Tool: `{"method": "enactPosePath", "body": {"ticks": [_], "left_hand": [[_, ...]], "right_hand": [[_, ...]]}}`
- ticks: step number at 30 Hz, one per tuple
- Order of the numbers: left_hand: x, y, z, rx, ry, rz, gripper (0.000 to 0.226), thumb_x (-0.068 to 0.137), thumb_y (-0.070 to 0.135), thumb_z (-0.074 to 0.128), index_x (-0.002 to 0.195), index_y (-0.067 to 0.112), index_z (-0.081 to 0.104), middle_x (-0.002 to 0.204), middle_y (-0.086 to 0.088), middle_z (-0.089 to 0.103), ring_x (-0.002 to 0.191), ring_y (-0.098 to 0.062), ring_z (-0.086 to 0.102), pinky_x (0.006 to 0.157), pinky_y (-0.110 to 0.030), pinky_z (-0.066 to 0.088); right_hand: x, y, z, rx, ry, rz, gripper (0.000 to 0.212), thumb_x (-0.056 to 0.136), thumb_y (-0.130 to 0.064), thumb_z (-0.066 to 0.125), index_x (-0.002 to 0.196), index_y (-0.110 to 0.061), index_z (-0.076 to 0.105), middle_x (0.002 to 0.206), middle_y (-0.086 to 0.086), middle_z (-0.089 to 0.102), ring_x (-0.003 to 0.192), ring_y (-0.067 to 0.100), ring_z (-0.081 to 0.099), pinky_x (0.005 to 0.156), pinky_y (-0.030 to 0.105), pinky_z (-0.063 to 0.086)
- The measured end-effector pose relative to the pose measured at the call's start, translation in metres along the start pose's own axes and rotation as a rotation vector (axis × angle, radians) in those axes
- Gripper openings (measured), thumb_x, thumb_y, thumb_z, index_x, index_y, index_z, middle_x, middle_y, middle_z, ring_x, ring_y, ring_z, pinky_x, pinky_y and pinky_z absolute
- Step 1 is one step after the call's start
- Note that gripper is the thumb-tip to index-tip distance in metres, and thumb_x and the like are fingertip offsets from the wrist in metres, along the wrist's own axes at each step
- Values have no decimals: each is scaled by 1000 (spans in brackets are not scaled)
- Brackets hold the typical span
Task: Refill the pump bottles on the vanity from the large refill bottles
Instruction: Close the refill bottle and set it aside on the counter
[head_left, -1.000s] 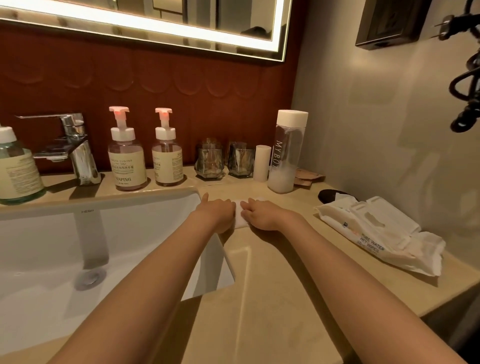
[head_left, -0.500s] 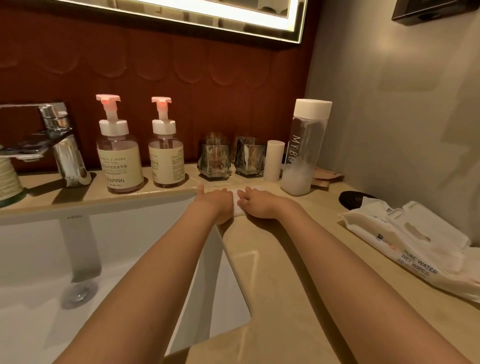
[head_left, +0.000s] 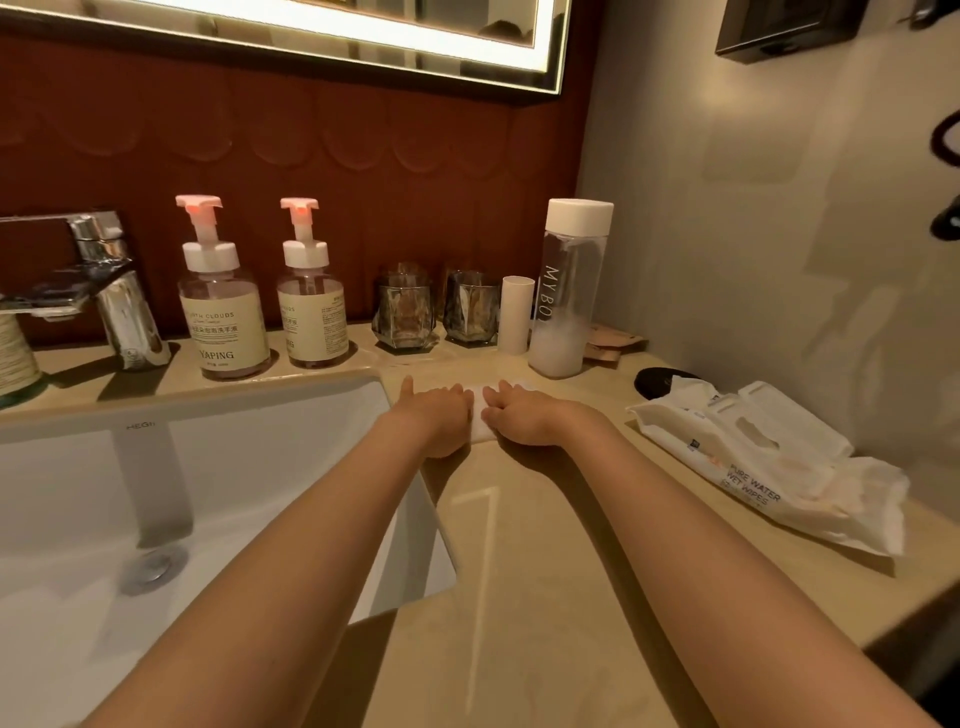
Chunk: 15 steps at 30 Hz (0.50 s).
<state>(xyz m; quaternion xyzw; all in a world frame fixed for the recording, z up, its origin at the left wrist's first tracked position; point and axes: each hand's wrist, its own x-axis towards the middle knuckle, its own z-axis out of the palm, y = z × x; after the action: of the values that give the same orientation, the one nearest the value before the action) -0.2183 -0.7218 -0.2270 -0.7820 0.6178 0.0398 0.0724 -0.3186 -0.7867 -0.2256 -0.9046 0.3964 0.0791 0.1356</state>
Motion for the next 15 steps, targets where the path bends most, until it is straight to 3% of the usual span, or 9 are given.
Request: {"method": "enactPosePath", "body": {"ticks": [15], "left_hand": [[-24, 75, -4, 29, -17, 106, 46, 100, 21, 30, 145, 11, 26, 154, -9, 25, 138, -26, 30, 113, -56, -1]], "right_hand": [[-62, 47, 7, 26, 22, 148, 50, 104, -25, 20, 151, -16, 7, 158, 9, 3, 145, 28, 7, 115, 40, 11]]}}
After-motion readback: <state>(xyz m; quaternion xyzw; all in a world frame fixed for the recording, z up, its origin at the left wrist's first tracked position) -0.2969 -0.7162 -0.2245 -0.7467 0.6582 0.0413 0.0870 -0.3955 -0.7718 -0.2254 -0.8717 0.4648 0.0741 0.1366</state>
